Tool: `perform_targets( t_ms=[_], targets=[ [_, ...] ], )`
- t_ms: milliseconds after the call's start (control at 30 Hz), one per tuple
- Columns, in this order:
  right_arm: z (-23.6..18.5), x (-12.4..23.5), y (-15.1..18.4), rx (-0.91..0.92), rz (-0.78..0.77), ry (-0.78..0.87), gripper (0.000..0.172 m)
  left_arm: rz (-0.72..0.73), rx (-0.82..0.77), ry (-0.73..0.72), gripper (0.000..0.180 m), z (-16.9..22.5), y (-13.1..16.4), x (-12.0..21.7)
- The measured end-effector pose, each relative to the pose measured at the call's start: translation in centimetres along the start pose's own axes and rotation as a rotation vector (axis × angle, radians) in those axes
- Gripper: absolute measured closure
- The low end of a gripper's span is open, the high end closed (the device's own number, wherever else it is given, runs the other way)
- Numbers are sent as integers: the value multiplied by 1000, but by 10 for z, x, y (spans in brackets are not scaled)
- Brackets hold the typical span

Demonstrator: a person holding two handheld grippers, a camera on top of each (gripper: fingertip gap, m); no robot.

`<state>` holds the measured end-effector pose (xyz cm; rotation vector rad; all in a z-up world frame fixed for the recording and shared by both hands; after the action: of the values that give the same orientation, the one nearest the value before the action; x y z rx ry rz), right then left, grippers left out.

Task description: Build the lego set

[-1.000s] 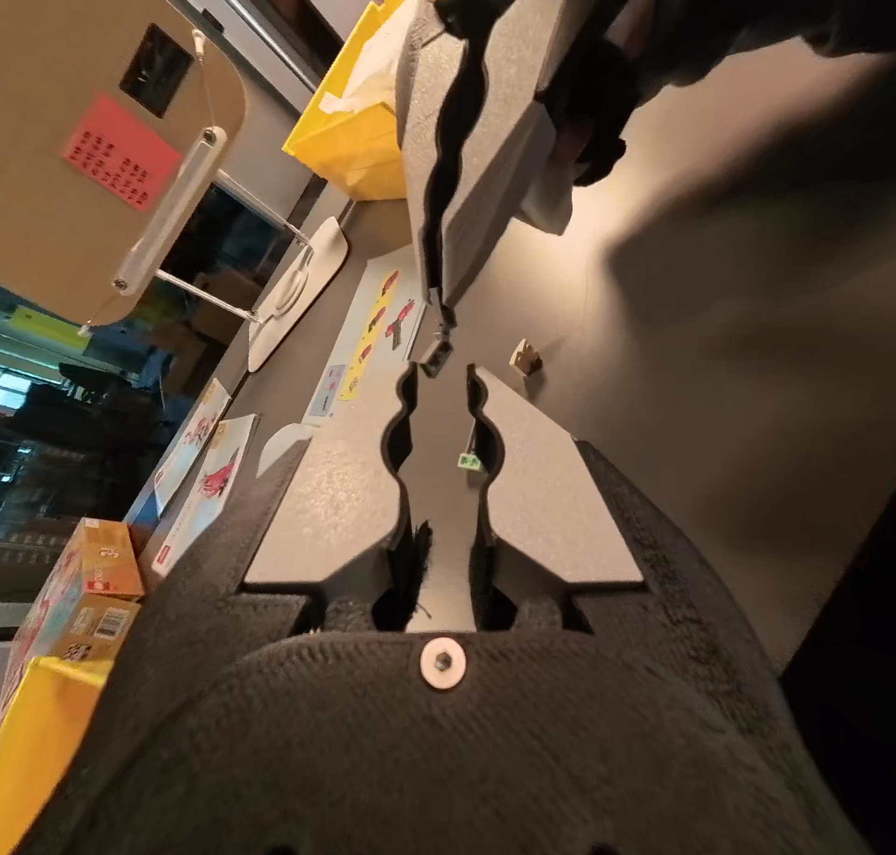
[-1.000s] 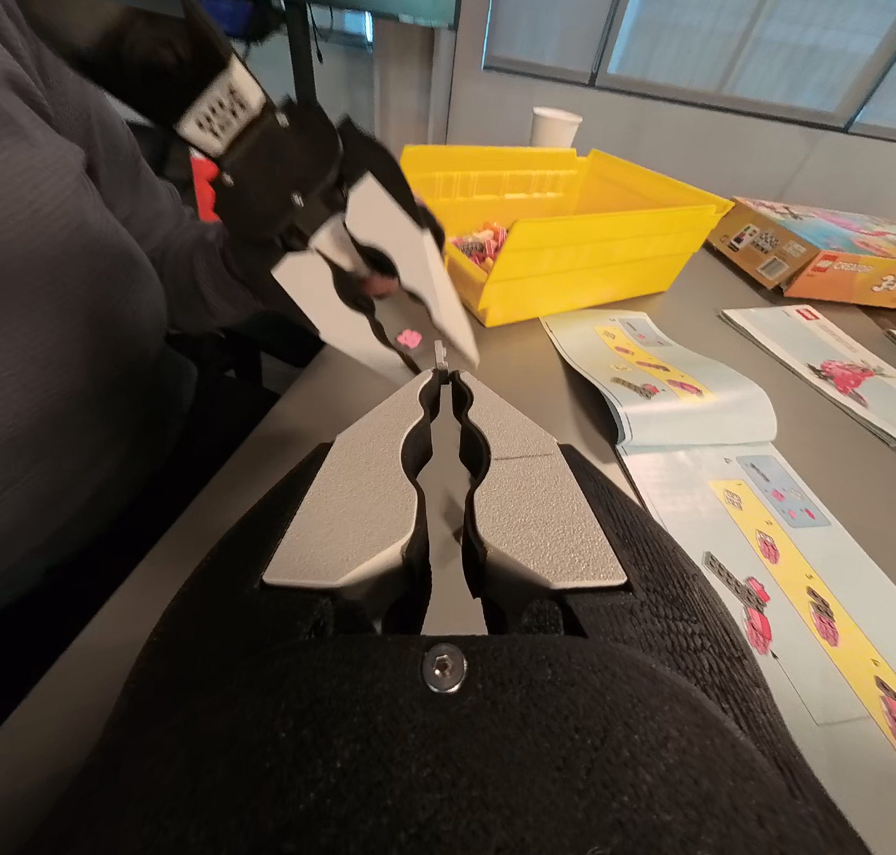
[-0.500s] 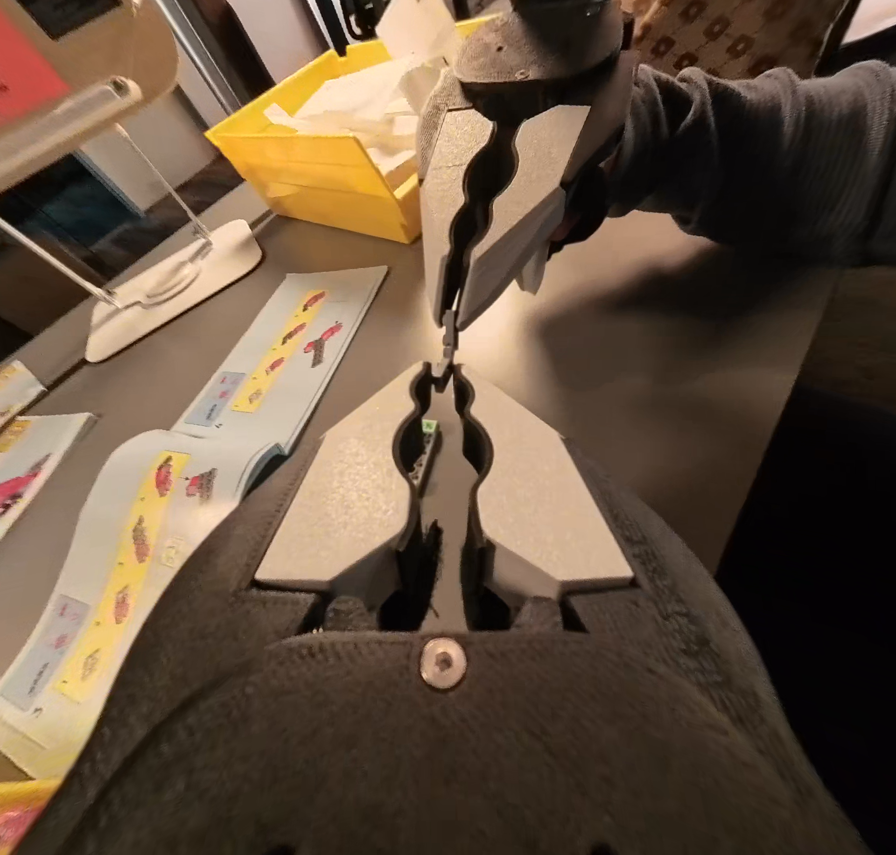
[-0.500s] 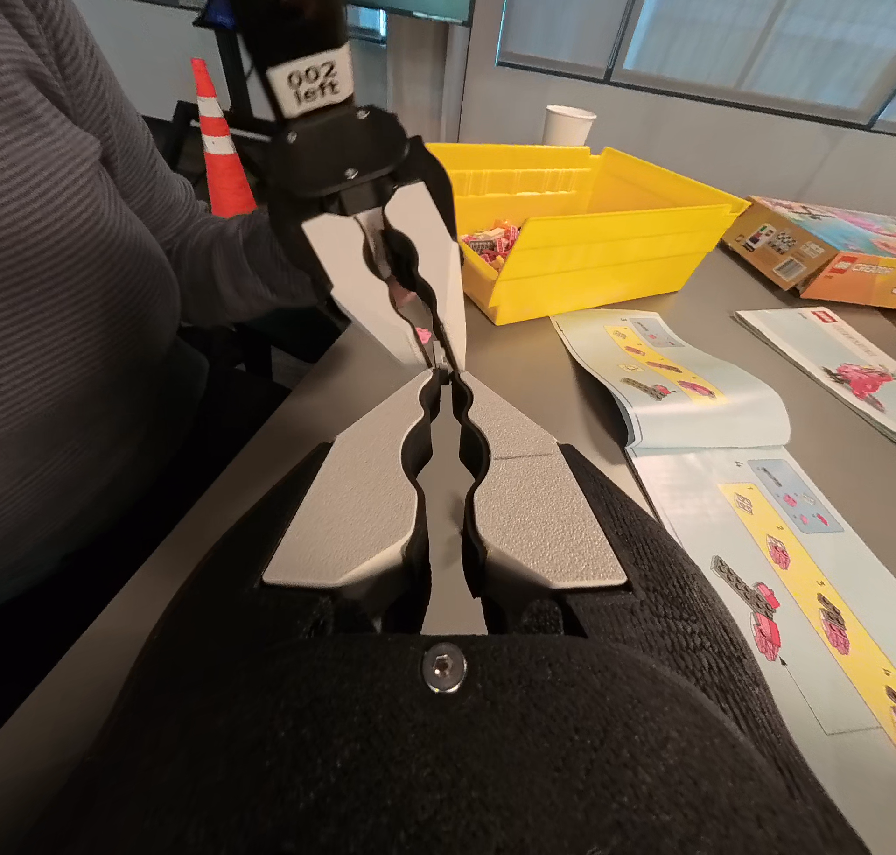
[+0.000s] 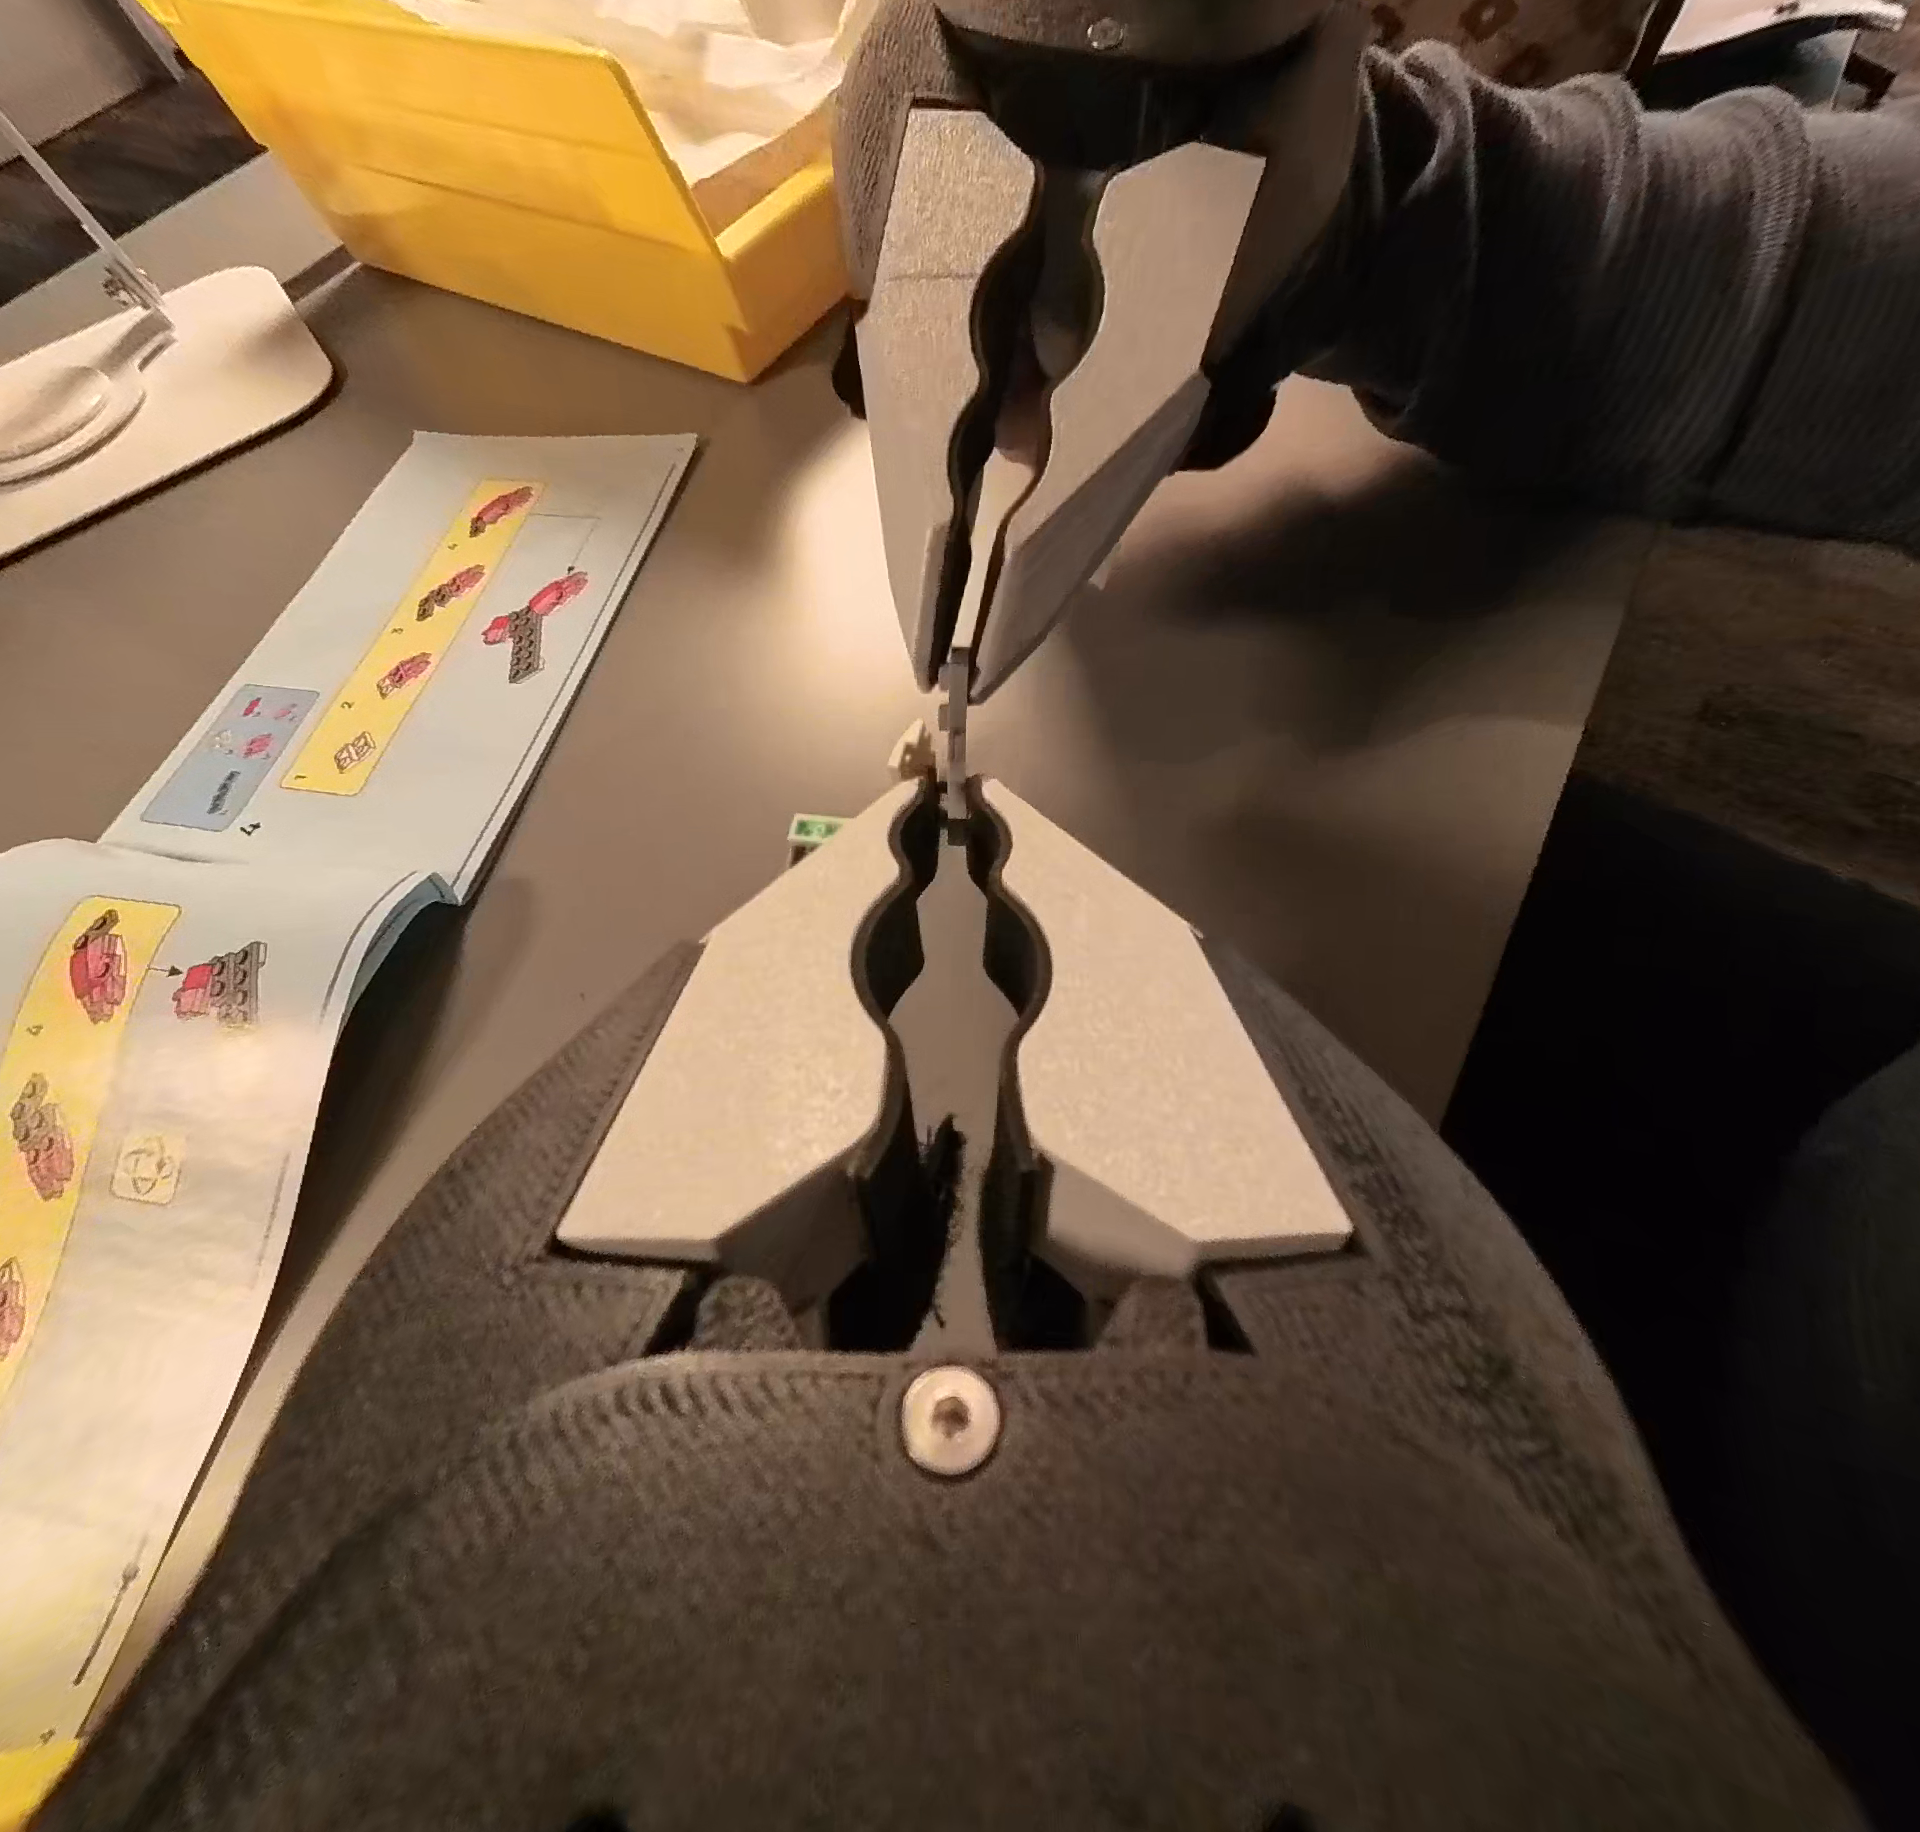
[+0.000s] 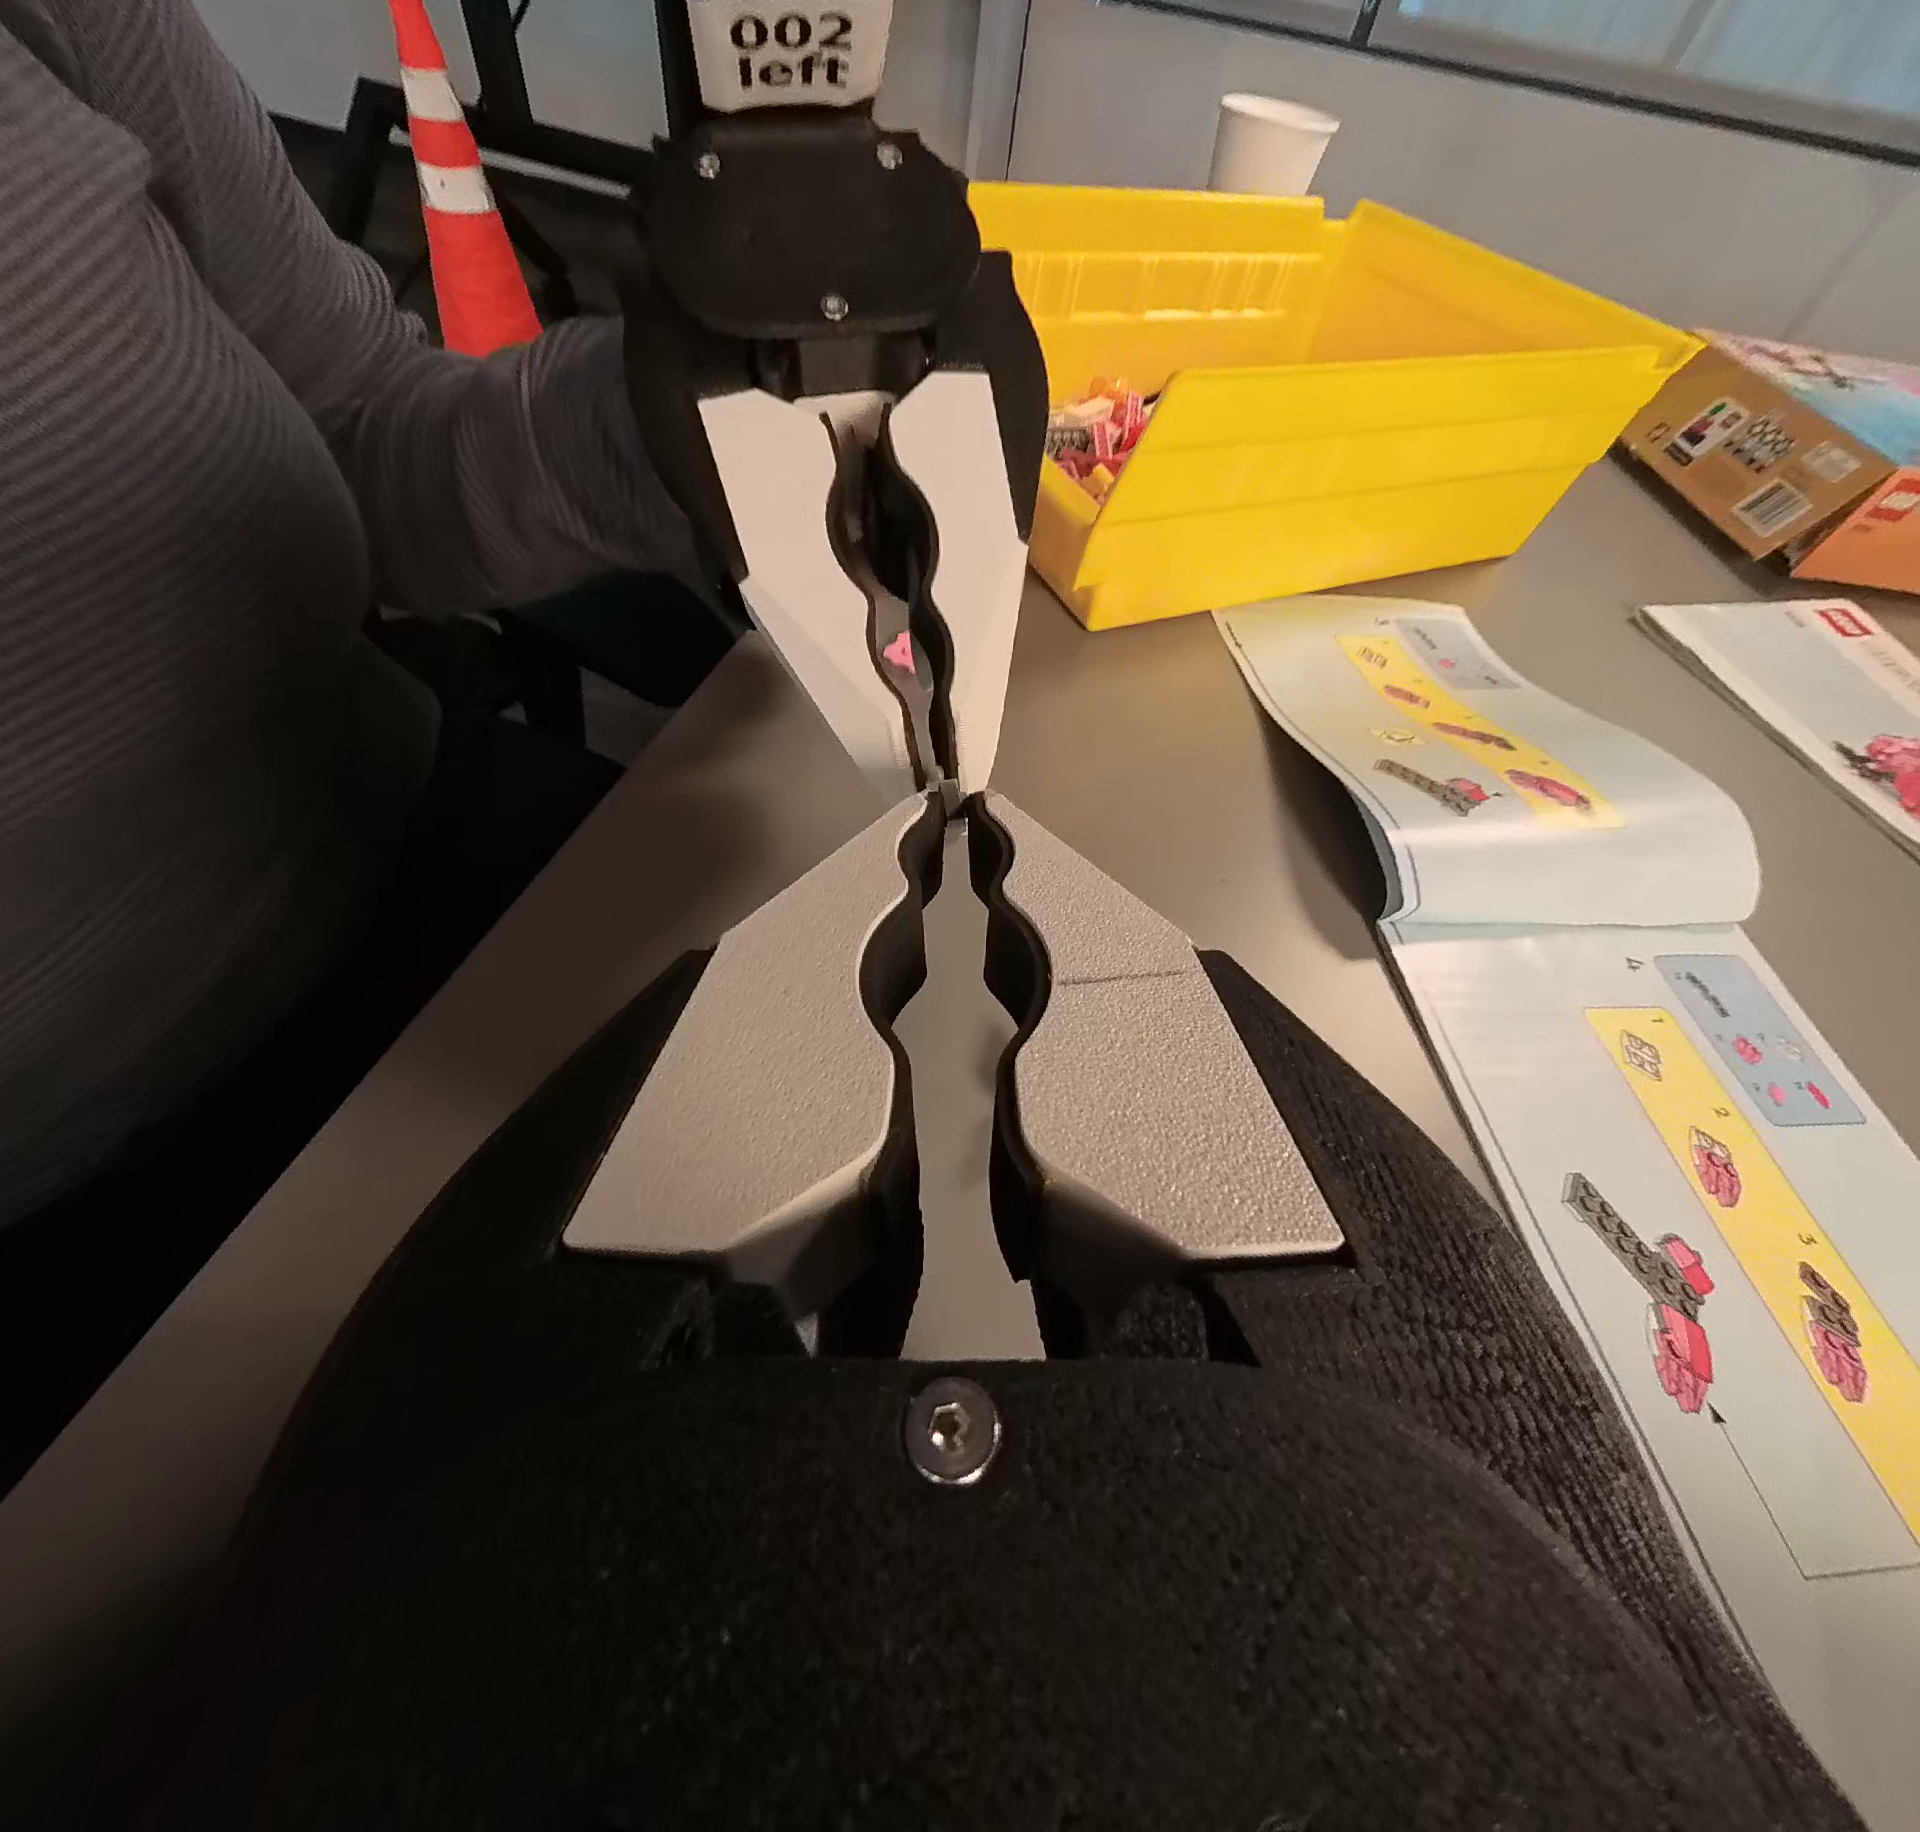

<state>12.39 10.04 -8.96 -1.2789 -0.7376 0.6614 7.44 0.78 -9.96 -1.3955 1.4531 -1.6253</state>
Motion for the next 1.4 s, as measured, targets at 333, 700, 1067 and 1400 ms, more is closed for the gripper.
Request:
perform_targets(
  t_ms=[333, 700, 1067, 1400],
  targets=[
    [-1, -5, 8, 17, -64, 4, 170, -57, -31, -10, 177, 0, 9, -5],
    [9, 14, 47, -70, -276, 57, 147, -156, -40, 46, 176, -1, 32, -28],
    [13, 12, 57, -77, -364, 85, 169, -132, -135, 84, 177, -8, 34, -31],
    [-6, 16, 41, 56, -226, 78, 169, -88, -326, 143, 177, -1, 34, -32]
  ],
)
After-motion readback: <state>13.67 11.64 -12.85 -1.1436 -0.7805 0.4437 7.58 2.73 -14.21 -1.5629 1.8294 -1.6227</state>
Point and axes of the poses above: each gripper's, where its closed fingertips meet, x back along the fingers, y out of its underside, z = x × y across the jaws, the point moved 6 cm from there along x, back along the fingers, and after that the axes turned 10 degrees about z, right-handed, at the moved point
